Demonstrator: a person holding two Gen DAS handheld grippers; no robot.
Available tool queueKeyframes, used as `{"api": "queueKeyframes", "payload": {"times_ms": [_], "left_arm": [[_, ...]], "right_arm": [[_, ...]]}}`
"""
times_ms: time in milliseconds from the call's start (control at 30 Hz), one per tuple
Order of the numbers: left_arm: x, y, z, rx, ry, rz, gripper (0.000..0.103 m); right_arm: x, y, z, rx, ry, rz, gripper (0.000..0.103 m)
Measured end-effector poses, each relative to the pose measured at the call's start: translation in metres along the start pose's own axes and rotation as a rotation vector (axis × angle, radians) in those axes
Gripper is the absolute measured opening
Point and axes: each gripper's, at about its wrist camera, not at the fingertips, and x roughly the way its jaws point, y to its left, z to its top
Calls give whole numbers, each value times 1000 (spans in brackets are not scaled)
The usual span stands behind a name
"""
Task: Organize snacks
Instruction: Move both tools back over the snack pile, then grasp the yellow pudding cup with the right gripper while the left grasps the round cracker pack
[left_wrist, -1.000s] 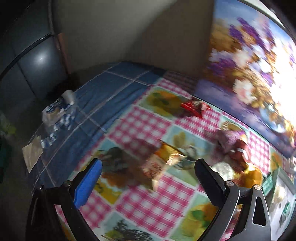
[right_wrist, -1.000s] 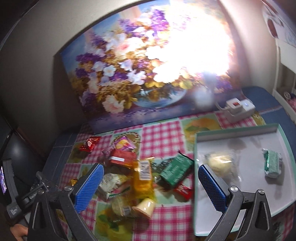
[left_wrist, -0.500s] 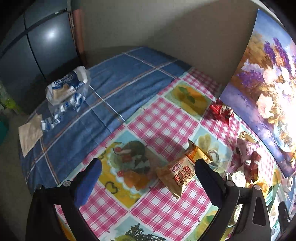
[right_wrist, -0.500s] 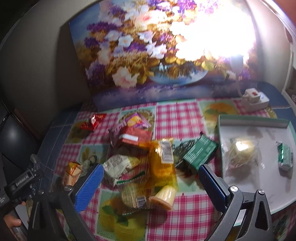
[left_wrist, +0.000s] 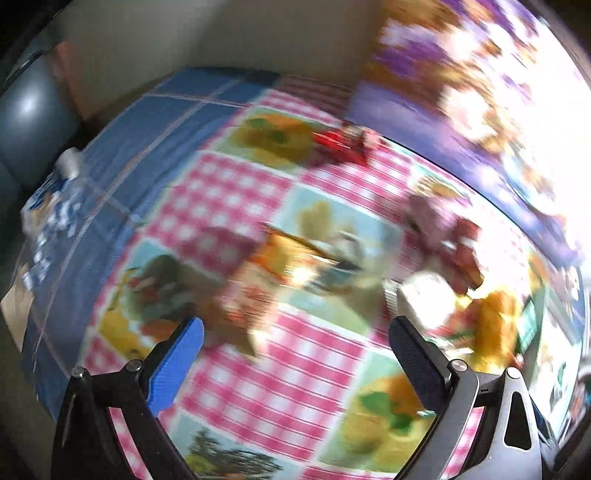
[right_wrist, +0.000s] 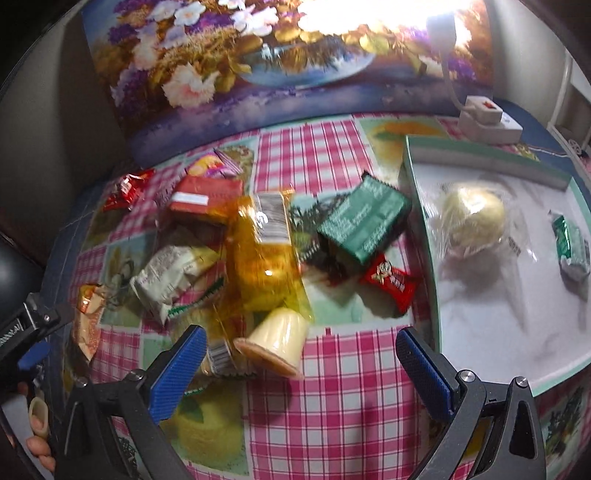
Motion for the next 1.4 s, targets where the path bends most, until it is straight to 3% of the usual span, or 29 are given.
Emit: {"api": "queueKeyframes", "payload": {"times_ms": [233, 433, 567, 733, 900, 1033, 1267, 1300, 1367, 1400], "left_arm": [[21, -51, -16, 55, 91, -74, 100], [30, -61, -22, 23, 137, -92, 100], [32, -60, -24, 9, 147, -92, 100], [32, -66, -29, 15, 162, -101, 100], [33, -83, -34, 35, 175, -144, 100], [36, -103, -40, 70, 191, -167, 100], [58, -122, -46, 99, 221, -124, 100], [59, -124, -46, 101, 222, -116, 98], [62, -128, -47, 102, 222, -115, 81], [62, -130, -48, 103, 217, -118, 79]], "right_arm": [[15, -8, -7, 21, 52, -26, 103], [18, 8, -8, -39, 30, -18, 101], [18, 17, -8, -91, 6, -28, 94], [20, -1, -6, -26, 22, -10, 91], [14, -17, -5, -13, 28, -18, 79], [14, -20, -6, -13, 35, -15, 77], [17, -19, -5, -37, 30, -29, 61], [17, -20, -6, -38, 29, -30, 56], [16, -23, -5, -32, 27, -25, 51], [15, -24, -4, -28, 26, -24, 50]]}}
